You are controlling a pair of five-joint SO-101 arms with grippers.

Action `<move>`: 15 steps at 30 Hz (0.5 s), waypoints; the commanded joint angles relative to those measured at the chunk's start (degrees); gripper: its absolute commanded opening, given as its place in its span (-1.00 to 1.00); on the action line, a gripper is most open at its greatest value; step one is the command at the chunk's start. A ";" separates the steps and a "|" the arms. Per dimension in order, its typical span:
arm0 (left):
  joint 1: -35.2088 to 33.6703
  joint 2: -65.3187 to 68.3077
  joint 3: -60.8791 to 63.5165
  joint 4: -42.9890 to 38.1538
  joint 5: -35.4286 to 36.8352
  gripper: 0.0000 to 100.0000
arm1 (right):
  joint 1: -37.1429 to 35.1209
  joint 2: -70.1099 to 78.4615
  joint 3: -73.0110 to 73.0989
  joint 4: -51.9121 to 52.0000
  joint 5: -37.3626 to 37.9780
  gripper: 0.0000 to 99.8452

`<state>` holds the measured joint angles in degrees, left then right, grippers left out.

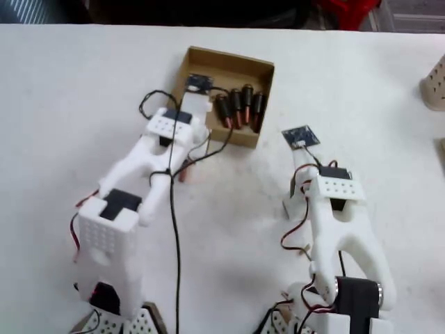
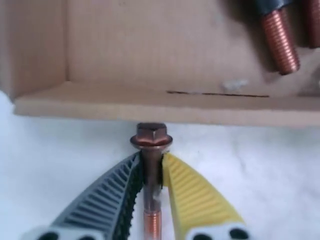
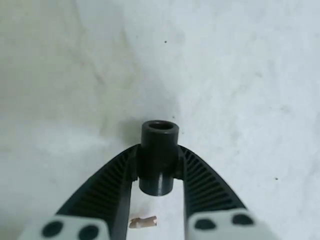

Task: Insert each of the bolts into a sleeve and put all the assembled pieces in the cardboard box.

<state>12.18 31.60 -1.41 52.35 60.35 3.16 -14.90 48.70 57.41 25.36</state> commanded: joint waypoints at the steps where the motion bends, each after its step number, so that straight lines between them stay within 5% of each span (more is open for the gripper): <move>1: -0.66 -2.42 -1.32 5.71 -8.97 -0.95 | 0.04 -2.42 -0.26 -0.92 0.62 -0.97; 15: -6.29 -5.85 -1.23 12.22 -26.55 -0.95 | -10.33 -3.03 -0.62 -1.80 0.09 -0.97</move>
<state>10.68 29.58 -1.49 63.43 37.85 -3.78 -15.25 48.79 55.91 25.36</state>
